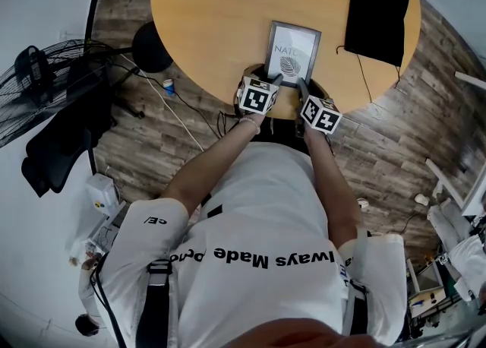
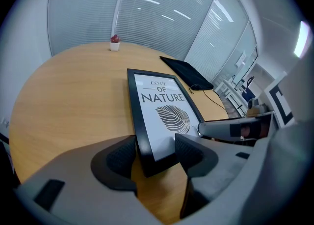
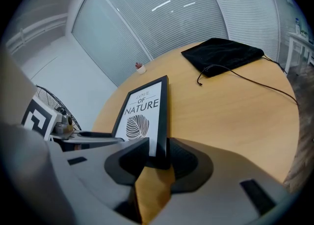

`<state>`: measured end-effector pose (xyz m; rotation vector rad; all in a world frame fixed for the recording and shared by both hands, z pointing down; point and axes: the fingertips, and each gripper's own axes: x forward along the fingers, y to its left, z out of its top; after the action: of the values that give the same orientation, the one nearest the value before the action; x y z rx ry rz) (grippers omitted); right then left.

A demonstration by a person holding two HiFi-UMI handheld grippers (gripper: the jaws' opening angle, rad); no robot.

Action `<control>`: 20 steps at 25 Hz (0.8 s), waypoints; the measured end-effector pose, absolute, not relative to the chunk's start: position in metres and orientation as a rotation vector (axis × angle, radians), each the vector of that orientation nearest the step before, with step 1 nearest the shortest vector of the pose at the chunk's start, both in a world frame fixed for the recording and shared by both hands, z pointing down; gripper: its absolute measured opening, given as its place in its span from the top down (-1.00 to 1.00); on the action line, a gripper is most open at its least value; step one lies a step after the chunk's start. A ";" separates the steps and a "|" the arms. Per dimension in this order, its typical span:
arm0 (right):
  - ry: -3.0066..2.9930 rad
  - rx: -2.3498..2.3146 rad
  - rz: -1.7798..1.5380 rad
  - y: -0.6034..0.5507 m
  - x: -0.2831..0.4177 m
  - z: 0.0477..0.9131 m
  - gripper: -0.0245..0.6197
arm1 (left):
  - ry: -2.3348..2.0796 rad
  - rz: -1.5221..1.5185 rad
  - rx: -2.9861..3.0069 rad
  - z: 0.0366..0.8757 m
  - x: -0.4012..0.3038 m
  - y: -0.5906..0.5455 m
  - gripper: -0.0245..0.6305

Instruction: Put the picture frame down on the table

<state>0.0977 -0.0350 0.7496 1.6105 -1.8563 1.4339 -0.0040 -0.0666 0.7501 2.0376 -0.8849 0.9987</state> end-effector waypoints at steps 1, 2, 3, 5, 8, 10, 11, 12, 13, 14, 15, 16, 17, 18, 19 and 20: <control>-1.856 1.608 1.431 -0.035 0.098 0.750 0.52 | -0.886 0.998 2.039 0.750 -0.004 -0.067 0.20; -1.856 1.607 1.428 -0.035 0.098 0.750 0.52 | -0.886 0.998 2.041 0.750 -0.004 -0.067 0.20; -1.856 1.605 1.425 -0.035 0.097 0.750 0.52 | -0.886 1.000 2.040 0.750 -0.004 -0.067 0.20; -1.855 1.603 1.420 -0.035 0.096 0.750 0.52 | -0.885 1.007 2.041 0.749 -0.006 -0.067 0.20; -1.853 1.596 1.412 -0.034 0.095 0.750 0.52 | -0.880 1.021 2.042 0.750 -0.006 -0.066 0.20; -1.852 1.592 1.408 -0.036 0.095 0.750 0.52 | -0.880 1.027 2.041 0.751 -0.006 -0.067 0.20; -1.851 1.590 1.406 -0.036 0.095 0.750 0.52 | -0.882 1.028 2.041 0.751 -0.006 -0.067 0.20; -1.850 1.588 1.404 -0.036 0.095 0.750 0.52 | -0.883 1.027 2.042 0.750 -0.006 -0.068 0.20; -1.849 1.587 1.403 -0.036 0.096 0.750 0.52 | -0.885 1.025 2.043 0.749 -0.005 -0.068 0.20; -1.848 1.586 1.402 -0.035 0.096 0.751 0.52 | -0.887 1.024 2.045 0.749 -0.005 -0.068 0.19; -1.849 1.585 1.401 -0.035 0.096 0.751 0.52 | -0.888 1.023 2.046 0.749 -0.006 -0.068 0.19; -1.850 1.585 1.401 -0.034 0.096 0.750 0.52 | -0.889 1.025 2.047 0.750 -0.006 -0.067 0.19; -1.852 1.584 1.400 -0.034 0.095 0.750 0.52 | -0.890 1.026 2.049 0.750 -0.006 -0.067 0.19; -1.853 1.584 1.398 -0.034 0.095 0.750 0.51 | -0.890 1.028 2.051 0.749 -0.007 -0.068 0.19; -1.854 1.584 1.398 -0.035 0.095 0.750 0.51 | -0.889 1.029 2.051 0.749 -0.007 -0.068 0.19; -1.854 1.584 1.399 -0.035 0.095 0.750 0.51 | -0.887 1.032 2.050 0.749 -0.007 -0.067 0.19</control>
<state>0.0945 -0.0349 0.7496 1.5844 -1.8542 1.3986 -0.0073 -0.0674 0.7493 2.0502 -0.8866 1.0315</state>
